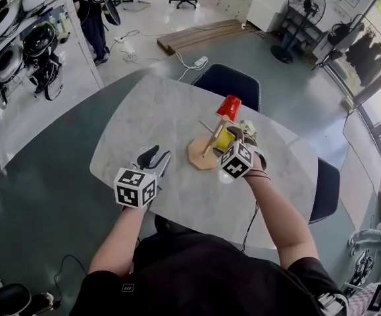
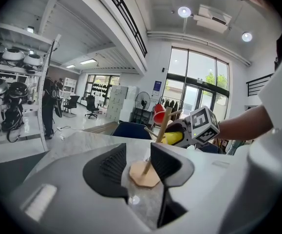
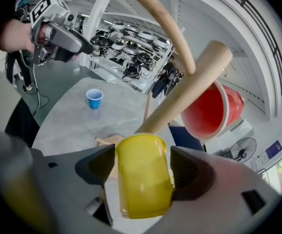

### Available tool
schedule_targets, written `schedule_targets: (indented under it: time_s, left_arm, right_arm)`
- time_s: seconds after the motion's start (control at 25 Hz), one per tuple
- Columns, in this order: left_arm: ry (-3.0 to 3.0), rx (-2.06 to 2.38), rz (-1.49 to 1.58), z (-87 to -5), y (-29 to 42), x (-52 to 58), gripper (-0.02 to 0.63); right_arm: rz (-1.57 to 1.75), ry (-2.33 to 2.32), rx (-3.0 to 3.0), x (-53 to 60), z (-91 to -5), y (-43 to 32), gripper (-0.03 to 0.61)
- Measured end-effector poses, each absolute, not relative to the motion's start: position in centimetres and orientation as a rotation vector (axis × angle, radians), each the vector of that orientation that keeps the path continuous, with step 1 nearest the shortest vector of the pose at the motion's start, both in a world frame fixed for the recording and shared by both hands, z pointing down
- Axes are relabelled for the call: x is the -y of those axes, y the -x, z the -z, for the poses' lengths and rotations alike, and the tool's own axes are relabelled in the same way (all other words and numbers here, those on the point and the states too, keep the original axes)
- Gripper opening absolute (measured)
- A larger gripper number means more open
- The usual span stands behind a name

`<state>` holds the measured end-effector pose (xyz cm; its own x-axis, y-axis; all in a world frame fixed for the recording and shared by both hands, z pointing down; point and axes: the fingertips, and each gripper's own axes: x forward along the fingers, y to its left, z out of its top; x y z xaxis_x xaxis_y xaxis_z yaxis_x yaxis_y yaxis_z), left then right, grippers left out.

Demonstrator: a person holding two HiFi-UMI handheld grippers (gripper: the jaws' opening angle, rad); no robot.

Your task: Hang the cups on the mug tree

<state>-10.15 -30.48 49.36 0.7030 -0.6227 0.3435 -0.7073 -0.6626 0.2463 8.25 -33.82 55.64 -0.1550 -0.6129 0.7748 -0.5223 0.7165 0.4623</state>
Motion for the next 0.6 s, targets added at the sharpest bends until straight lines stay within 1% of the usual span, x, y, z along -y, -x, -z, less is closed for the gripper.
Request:
schedule_targets:
  time_s: [0.4, 0.6]
  left_arm:
    - [-2.564, 1.041, -0.338, -49.1, 9.6, 30.2, 0.166]
    - [-2.596, 1.062, -0.333, -47.6, 9.2, 30.4, 0.166]
  right_arm:
    - [0.135, -0.945, 1.893, 33.2, -52.8, -8.5, 0.322]
    - [0.071, -1.06, 2.036, 32.4, -49.6, -9.4, 0.322]
